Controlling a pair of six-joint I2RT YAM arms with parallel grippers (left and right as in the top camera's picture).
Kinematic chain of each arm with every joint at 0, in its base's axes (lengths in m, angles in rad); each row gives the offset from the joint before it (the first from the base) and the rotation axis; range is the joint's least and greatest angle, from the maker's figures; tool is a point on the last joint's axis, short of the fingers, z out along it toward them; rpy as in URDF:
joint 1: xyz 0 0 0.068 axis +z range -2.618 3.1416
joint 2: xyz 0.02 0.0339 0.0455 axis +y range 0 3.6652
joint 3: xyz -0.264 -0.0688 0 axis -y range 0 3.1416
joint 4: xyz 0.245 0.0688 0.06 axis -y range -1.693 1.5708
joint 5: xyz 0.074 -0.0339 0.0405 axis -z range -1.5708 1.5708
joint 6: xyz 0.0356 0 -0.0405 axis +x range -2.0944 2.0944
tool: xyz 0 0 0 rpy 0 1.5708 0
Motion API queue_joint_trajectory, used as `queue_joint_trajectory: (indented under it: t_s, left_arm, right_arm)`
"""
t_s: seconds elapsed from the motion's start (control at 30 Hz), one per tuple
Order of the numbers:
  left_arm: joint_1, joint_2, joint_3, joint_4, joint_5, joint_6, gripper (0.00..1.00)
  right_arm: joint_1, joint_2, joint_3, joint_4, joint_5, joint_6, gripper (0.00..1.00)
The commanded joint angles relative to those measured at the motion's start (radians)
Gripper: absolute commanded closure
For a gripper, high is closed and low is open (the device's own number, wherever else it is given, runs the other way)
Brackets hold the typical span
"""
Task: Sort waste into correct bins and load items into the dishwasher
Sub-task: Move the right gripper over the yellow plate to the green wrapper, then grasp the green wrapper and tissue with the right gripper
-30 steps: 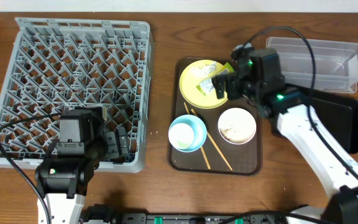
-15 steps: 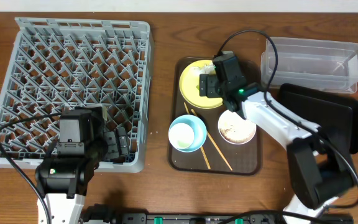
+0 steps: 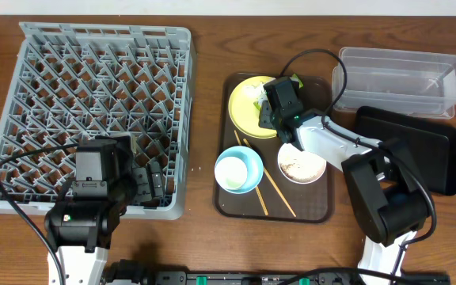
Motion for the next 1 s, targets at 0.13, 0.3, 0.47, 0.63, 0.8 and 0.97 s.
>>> queue_joint_trajectory:
  t_s: [0.13, 0.3, 0.47, 0.63, 0.8, 0.97]
  left_arm:
    - [0.005, -0.001, 0.024, 0.0, 0.01, -0.009, 0.08]
    - [0.005, -0.001, 0.024, 0.0, 0.01, -0.009, 0.08]
    - [0.005, -0.001, 0.024, 0.0, 0.01, -0.009, 0.08]
    - [0.005, -0.001, 0.024, 0.0, 0.01, -0.009, 0.08]
    - [0.005, -0.001, 0.024, 0.0, 0.01, -0.009, 0.08]
    - [0.005, 0.0, 0.024, 0.0, 0.01, -0.009, 0.08]
  right_arm:
    - [0.006, -0.041, 0.011, 0.001, 0.016, 0.021, 0.99]
    - [-0.011, -0.128, 0.011, -0.019, 0.022, -0.032, 0.99]
    - [-0.022, -0.161, 0.011, 0.011, 0.024, -0.031, 0.6]
    - [-0.021, -0.148, 0.011, 0.041, 0.064, -0.007, 0.45]
    - [-0.013, -0.106, 0.011, 0.109, 0.081, -0.001, 0.34]
    - [-0.014, -0.051, 0.011, 0.127, 0.097, 0.067, 0.27]
